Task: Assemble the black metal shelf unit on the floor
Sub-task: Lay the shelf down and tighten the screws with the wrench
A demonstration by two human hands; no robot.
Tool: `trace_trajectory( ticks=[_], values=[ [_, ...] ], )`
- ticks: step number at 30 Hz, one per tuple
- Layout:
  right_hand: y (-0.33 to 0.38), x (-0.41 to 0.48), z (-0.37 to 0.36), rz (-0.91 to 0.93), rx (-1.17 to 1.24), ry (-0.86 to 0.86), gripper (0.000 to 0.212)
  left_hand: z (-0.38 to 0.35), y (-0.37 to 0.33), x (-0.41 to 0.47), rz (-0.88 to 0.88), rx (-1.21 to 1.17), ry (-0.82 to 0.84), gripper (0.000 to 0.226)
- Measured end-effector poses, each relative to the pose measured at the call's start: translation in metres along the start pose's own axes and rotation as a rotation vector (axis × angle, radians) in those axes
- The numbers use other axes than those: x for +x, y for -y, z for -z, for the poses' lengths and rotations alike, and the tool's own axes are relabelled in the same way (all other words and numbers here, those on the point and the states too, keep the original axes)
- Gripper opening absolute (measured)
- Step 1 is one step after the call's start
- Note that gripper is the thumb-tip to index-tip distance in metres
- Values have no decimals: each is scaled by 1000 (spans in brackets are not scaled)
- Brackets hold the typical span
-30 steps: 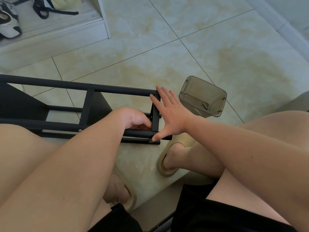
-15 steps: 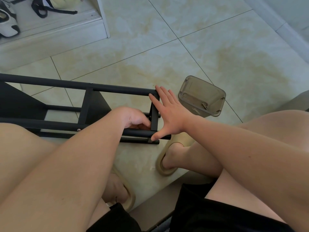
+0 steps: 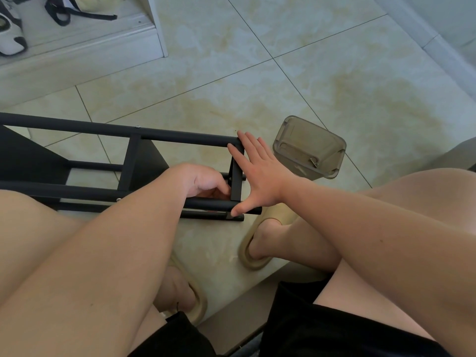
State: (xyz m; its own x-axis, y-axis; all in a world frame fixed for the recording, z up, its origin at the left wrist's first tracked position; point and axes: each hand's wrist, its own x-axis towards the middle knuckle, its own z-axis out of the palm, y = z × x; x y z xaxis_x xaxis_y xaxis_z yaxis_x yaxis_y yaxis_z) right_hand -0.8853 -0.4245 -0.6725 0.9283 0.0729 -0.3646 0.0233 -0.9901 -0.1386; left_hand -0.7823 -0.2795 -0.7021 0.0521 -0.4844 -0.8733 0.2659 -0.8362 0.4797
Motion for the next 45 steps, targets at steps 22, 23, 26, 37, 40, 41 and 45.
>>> trace_trajectory(
  ticks=[22,23,26,37,40,41,45],
  values=[
    [0,0,1,-2,-1,8,151,-1,-1,1,-16,30,-61,18],
    [1,0,1,-1,-2,9,151,0,0,1,-4,9,-35,21],
    [1,-1,1,-1,-5,8,151,-1,-1,-1,8,0,-4,21],
    [1,-1,-1,-3,-1,3,152,0,0,1,-4,42,-21,18],
    [1,-1,-1,-3,-2,1,152,-1,1,1,16,38,-13,15],
    [2,-1,-1,-4,-5,-1,152,-1,1,1,16,50,-38,13],
    [2,-1,-1,-5,-6,-2,152,-1,2,4,-16,148,-122,11]
  ],
)
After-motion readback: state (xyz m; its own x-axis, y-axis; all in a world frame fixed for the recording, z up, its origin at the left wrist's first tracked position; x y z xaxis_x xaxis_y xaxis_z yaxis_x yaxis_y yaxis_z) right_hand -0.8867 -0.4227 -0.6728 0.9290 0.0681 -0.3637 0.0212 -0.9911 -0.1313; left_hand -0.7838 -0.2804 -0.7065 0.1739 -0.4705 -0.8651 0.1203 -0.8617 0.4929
